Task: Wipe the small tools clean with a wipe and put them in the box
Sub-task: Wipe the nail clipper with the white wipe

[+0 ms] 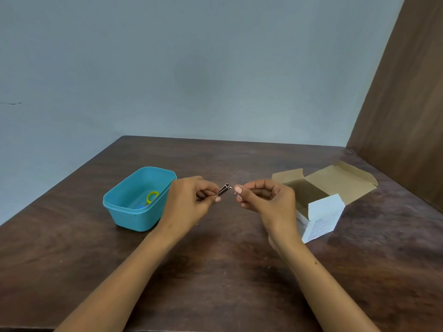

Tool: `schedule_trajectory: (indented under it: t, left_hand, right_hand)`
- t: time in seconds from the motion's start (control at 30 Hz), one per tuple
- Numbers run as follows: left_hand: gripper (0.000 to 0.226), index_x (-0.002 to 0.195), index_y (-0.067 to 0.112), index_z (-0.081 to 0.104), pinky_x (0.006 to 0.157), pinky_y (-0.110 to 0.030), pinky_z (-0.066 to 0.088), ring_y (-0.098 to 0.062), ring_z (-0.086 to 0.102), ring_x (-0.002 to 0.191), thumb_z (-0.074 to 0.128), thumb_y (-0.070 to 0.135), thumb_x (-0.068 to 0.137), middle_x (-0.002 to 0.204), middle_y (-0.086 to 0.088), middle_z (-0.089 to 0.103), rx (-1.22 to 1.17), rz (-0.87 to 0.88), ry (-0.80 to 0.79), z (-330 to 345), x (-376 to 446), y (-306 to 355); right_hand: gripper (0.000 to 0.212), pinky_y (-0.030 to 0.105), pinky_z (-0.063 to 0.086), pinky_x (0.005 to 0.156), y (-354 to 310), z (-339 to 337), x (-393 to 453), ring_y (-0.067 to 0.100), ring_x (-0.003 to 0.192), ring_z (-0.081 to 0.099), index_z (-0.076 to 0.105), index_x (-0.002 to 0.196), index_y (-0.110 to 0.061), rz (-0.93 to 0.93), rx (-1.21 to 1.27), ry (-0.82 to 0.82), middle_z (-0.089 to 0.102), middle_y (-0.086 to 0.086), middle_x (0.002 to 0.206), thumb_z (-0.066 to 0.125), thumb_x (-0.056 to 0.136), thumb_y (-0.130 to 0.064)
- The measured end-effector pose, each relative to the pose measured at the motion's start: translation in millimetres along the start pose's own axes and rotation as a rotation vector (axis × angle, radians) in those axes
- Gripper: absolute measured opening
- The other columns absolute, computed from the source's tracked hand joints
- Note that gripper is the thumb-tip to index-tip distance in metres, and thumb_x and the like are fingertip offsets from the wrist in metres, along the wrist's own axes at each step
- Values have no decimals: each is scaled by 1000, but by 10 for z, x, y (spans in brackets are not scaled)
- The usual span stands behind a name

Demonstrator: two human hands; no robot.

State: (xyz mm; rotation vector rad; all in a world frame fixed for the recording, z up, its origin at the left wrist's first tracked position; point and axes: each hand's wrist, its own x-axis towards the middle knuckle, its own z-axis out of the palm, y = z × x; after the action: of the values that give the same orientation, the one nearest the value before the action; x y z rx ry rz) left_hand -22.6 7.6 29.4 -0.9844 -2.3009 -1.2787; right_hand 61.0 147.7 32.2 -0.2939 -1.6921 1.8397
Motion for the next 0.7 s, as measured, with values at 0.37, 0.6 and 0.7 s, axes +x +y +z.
schedule_trajectory:
  t: [0.37,0.6,0.7]
  left_hand:
    - [17,89,8,75,63,-22,59,-18,70,64,78,4,72,70,-7,73,-235,-257,-99,-20,21,-25]
    - [16,90,-1,73,62,-21,57,-19,71,66,74,-3,74,73,-18,73,-567,-383,-98,-23,-4,59]
    - [16,91,2,73,61,-19,56,-15,71,67,73,-1,75,75,-14,73,-642,-432,-142,-52,1,82]
  right_hand:
    - [11,20,55,63,85,-2,-16,6,67,67,73,76,-17,-377,-513,3,69,-10,68,81,70,-19]
    - [12,13,53,66,125,47,-23,4,70,69,76,78,-10,-230,-438,-161,73,-4,74,82,67,-6]
    - [12,19,55,65,111,15,-4,9,69,70,74,80,-1,-70,-212,-173,73,8,75,79,69,-1]
